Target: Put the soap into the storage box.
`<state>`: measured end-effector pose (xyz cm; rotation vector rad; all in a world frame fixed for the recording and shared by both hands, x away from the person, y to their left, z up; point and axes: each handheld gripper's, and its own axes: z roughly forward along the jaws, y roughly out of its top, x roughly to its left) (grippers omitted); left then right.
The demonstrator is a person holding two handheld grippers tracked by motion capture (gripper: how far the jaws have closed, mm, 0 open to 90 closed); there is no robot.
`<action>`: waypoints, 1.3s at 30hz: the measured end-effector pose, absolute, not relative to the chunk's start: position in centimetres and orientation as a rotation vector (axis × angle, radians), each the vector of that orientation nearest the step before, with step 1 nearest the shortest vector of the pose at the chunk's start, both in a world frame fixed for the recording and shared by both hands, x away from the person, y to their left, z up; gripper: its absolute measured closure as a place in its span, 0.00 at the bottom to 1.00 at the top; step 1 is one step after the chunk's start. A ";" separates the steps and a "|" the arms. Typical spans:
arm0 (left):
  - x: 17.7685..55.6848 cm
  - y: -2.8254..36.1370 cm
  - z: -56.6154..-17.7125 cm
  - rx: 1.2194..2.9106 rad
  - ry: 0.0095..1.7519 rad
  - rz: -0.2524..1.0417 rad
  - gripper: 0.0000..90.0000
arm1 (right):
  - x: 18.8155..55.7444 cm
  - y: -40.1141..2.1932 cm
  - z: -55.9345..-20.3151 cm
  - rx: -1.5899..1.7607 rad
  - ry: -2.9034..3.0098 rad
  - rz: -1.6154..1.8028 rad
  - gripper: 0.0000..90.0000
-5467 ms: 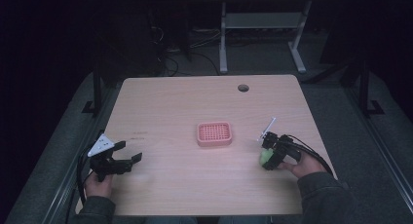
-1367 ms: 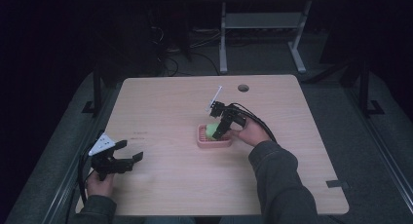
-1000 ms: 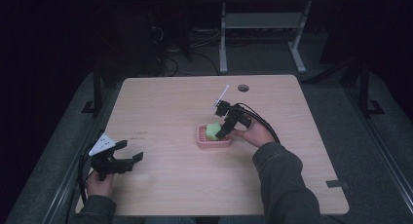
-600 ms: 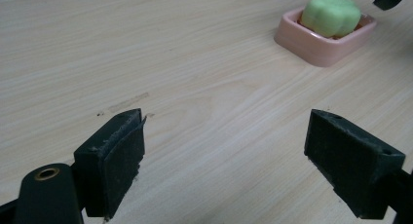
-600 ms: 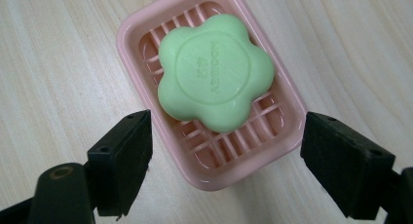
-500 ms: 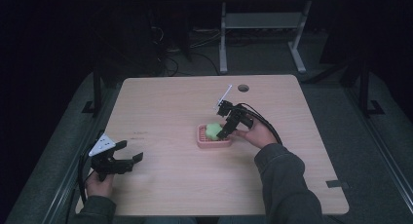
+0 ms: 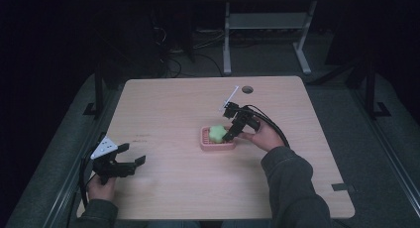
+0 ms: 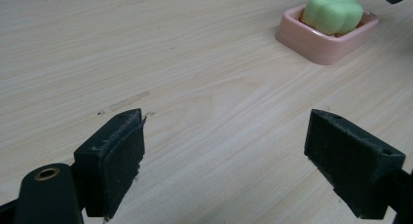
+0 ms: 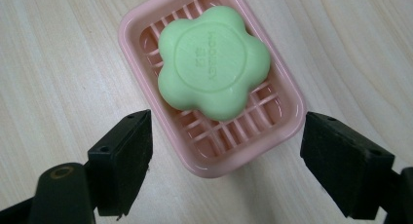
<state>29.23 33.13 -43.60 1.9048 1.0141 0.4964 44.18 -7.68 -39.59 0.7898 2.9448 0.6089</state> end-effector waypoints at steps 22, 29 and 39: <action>29.2 33.1 -43.6 1.903 1.018 0.493 0.16 | 43.2 -10.9 -39.7 0.865 2.925 0.636 0.22; 29.2 33.1 -43.6 1.904 1.018 0.492 0.16 | 42.8 -11.6 -39.2 0.866 2.913 0.640 0.22; 29.2 33.0 -43.7 1.902 1.020 0.487 0.16 | 42.1 -13.2 -39.5 0.898 2.893 0.671 0.22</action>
